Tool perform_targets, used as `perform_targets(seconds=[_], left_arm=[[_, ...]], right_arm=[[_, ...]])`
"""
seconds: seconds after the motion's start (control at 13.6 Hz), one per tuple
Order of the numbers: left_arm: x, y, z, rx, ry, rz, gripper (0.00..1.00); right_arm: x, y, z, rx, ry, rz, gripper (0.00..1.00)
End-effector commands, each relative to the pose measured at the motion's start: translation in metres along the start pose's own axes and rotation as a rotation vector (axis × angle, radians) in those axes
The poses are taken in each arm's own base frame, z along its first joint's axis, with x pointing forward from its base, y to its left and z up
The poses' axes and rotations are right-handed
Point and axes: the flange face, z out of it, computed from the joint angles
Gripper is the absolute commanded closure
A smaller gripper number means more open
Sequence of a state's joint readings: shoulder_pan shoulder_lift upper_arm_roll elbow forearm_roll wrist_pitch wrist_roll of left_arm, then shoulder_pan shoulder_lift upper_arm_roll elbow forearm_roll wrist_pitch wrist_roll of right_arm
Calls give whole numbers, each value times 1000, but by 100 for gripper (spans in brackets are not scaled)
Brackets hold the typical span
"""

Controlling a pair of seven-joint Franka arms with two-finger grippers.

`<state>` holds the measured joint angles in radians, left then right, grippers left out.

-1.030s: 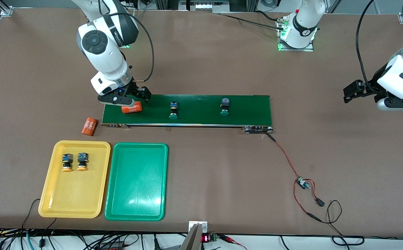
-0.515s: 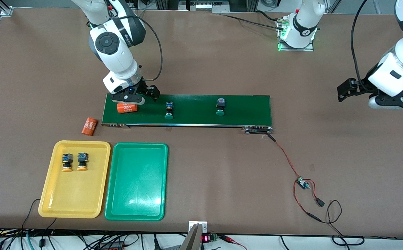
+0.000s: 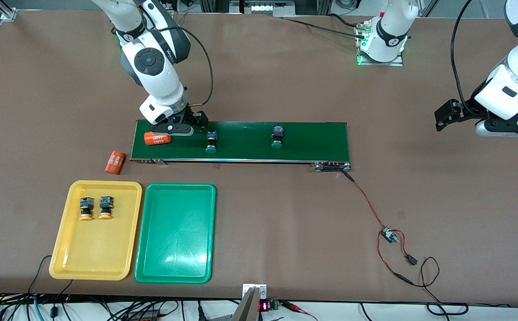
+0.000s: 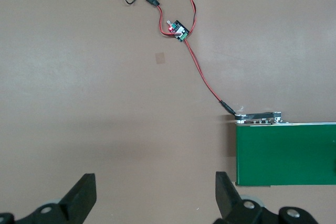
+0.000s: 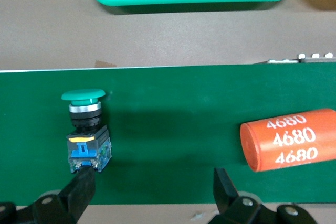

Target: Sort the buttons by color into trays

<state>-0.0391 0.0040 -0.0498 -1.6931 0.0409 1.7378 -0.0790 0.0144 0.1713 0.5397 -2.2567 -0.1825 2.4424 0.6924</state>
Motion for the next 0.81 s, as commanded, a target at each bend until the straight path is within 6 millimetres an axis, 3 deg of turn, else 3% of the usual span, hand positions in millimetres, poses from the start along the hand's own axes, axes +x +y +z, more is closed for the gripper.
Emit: perform_targets(seconds=[0.0, 0.22, 0.51, 0.74], left_arm=[[-10, 1, -9, -10, -12, 21, 0], [-16, 4, -10, -3, -62, 29, 0], [3, 9, -18, -25, -30, 33, 0], [4, 8, -20, -23, -31, 31, 0]], right_arm=[[1, -1, 0, -3, 14, -83, 0], [4, -1, 1, 3, 16, -86, 0], [10, -2, 14, 35, 24, -83, 0], [11, -1, 29, 32, 19, -104, 0]])
